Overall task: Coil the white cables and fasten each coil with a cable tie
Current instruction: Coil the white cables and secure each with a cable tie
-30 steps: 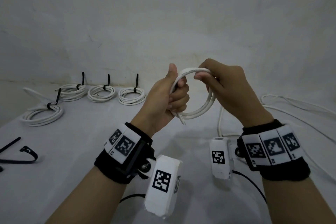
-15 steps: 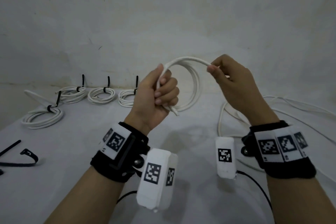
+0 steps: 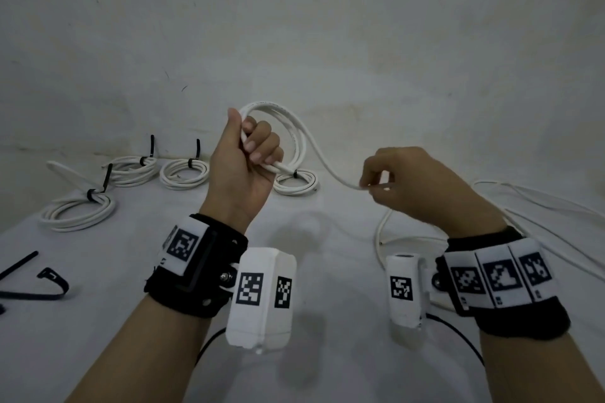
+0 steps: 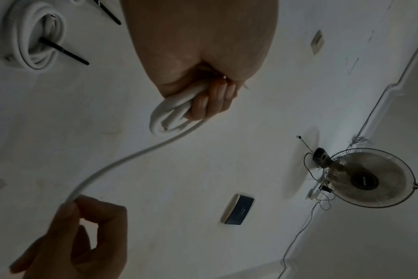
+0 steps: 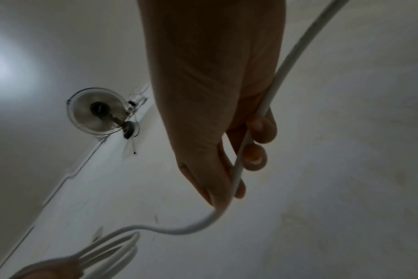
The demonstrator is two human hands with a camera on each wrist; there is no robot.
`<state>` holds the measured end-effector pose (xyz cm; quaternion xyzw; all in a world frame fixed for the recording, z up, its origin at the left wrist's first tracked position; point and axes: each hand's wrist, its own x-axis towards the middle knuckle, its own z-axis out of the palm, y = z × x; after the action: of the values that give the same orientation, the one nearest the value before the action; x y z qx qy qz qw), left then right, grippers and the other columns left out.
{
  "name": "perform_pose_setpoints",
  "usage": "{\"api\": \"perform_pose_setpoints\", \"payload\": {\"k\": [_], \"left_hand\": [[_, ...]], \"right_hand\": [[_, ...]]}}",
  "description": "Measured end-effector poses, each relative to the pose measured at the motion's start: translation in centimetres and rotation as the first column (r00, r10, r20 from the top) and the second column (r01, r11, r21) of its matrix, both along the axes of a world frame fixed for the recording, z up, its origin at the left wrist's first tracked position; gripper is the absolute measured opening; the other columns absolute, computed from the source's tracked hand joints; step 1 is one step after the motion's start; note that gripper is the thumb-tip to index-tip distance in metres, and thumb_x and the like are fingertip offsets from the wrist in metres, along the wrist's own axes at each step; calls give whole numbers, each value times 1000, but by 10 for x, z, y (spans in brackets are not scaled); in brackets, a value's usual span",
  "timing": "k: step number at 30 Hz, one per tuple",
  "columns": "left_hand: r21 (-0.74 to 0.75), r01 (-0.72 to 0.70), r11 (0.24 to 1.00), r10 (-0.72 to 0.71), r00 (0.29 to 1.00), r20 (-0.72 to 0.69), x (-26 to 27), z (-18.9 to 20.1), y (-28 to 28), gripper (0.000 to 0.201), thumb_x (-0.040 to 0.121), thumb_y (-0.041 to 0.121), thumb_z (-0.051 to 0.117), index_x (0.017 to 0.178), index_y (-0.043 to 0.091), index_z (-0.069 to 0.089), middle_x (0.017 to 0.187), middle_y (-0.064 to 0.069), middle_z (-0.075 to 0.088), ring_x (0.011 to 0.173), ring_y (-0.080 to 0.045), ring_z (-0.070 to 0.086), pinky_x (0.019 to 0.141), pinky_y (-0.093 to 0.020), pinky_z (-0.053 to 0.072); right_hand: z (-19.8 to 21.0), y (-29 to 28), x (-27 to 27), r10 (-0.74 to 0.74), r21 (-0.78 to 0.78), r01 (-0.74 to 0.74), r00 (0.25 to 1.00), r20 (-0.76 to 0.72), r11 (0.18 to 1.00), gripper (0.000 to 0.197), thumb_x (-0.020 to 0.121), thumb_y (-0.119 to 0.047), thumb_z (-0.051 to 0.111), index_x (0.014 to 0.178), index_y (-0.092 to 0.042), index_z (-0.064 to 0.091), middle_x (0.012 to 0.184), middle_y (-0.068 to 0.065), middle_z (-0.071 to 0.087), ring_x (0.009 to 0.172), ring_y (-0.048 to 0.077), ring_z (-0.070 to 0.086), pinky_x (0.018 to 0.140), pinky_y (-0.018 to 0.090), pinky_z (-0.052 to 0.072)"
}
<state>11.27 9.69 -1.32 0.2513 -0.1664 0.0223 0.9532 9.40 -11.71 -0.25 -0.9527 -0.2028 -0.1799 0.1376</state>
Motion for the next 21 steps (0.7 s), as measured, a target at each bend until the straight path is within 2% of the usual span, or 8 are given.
{"api": "perform_pose_setpoints", "payload": {"k": [3, 6, 9, 12, 14, 17, 19, 21], "left_hand": [[112, -68, 991, 69, 998, -6, 2, -2, -3, 43, 103, 38, 23, 67, 18, 35, 43, 8, 30, 34, -4, 28, 39, -15, 29], [230, -102, 968, 102, 995, 12, 2, -3, -8, 43, 103, 37, 22, 68, 16, 35, 43, 8, 31, 35, -5, 29, 40, -17, 30], [318, -101, 943, 99, 995, 24, -1, -4, -15, 42, 103, 37, 22, 69, 15, 35, 44, 7, 32, 36, -6, 29, 41, -17, 31], [403, -88, 911, 77, 996, 42, -7, -6, -26, 42, 103, 35, 23, 70, 13, 35, 44, 6, 32, 37, -6, 29, 42, -17, 31], [484, -74, 872, 50, 997, 63, -11, -10, -34, 42, 103, 34, 25, 73, 9, 38, 45, 5, 34, 39, -7, 32, 42, -17, 32], [586, -54, 809, 2, 996, 90, -14, -17, -43, 39, 103, 34, 27, 84, 5, 44, 55, -3, 39, 49, -12, 39, 49, -22, 37], [611, -26, 791, -30, 996, 81, -15, -18, -44, 42, 103, 34, 26, 73, 8, 40, 55, -2, 42, 50, -13, 41, 49, -21, 40], [612, -9, 791, -38, 997, 64, -14, -18, -44, 44, 103, 35, 25, 69, 10, 38, 53, 0, 45, 47, -12, 43, 49, -21, 41]], "right_hand": [[5, 15, -10, 21, -104, -30, 996, -86, 994, 30, 76, -6, 60, 89, -30, 72, 86, -15, 61, 71, 2, 49, 65, 22, 37], [12, 22, -24, 97, -71, -107, 986, -134, 992, 31, 77, -7, 61, 90, -32, 74, 82, -17, 62, 69, -3, 53, 65, 18, 38], [21, 28, -36, 224, 4, -226, 962, -159, 974, 28, 81, -4, 66, 86, -29, 76, 81, -13, 69, 64, -2, 57, 62, 12, 41], [24, 35, -42, 320, 96, -310, 940, -114, 946, 21, 79, -4, 70, 82, -24, 76, 74, -14, 70, 63, -4, 57, 61, 9, 40], [25, 36, -42, 354, 154, -341, 933, -62, 927, 15, 75, -7, 75, 75, -21, 72, 69, -16, 67, 63, -1, 58, 60, 10, 41], [25, 33, -41, 334, 196, -341, 940, 66, 920, 24, 67, -10, 80, 68, -18, 57, 62, -14, 60, 60, 3, 55, 55, 16, 39], [24, 30, -39, 291, 170, -316, 944, 155, 934, 29, 65, -13, 81, 69, -18, 52, 57, -14, 51, 57, 2, 47, 52, 15, 34], [24, 28, -38, 282, 185, -309, 946, 158, 933, 29, 65, -14, 82, 70, -16, 53, 57, -15, 48, 56, 2, 45, 52, 14, 34]]}}
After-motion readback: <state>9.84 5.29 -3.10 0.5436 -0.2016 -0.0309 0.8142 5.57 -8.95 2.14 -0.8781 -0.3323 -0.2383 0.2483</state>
